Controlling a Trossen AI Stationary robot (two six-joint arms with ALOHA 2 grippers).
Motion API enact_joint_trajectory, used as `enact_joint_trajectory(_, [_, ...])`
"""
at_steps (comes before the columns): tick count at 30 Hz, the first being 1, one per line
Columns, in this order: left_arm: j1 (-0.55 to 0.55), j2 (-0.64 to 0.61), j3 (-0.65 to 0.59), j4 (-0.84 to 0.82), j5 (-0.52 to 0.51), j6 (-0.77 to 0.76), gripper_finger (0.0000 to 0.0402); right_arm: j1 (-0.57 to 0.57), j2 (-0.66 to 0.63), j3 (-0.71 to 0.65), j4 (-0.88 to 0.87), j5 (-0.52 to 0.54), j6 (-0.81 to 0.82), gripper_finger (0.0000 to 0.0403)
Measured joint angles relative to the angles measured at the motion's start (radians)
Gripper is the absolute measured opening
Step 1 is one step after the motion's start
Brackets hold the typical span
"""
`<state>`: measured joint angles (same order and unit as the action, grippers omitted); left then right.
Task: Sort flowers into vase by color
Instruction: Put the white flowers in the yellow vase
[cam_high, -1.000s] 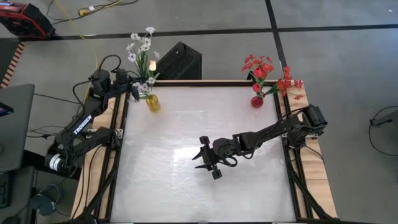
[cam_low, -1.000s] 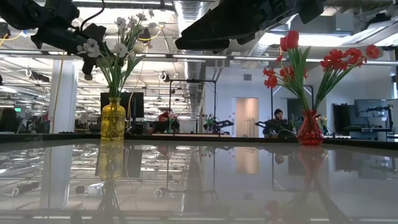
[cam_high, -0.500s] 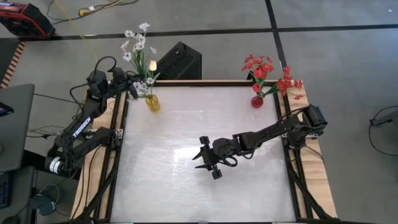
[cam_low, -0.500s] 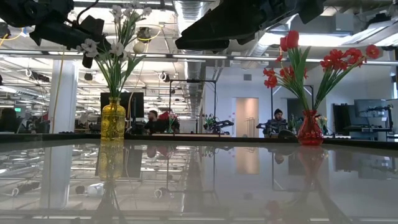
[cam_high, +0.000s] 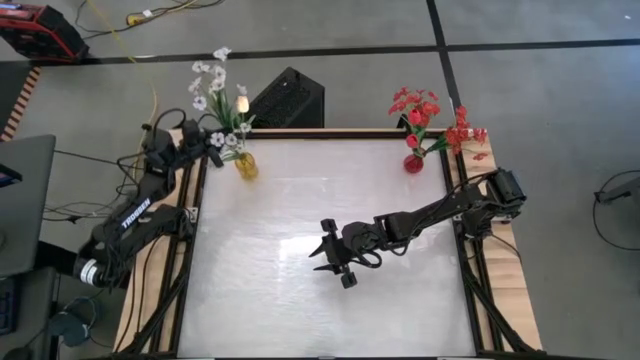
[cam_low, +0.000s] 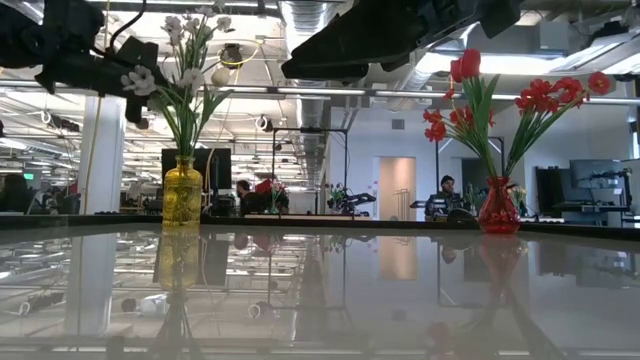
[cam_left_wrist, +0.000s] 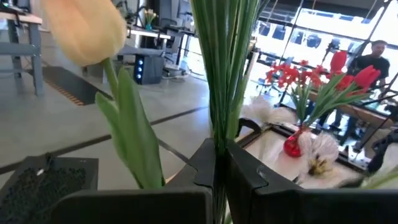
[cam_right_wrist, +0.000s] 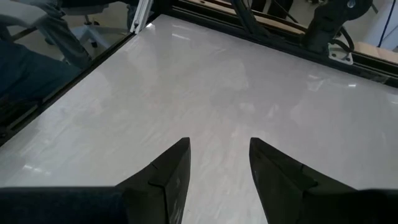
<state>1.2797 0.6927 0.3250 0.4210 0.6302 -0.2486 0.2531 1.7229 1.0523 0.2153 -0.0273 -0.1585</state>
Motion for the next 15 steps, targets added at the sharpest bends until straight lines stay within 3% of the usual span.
enact_joint_trajectory(15, [-0.001,-0.031,-0.034,-0.058,-0.002,0.076,0.0,0.0,0.0,0.0,0.001,0.0,0.0,0.0189])
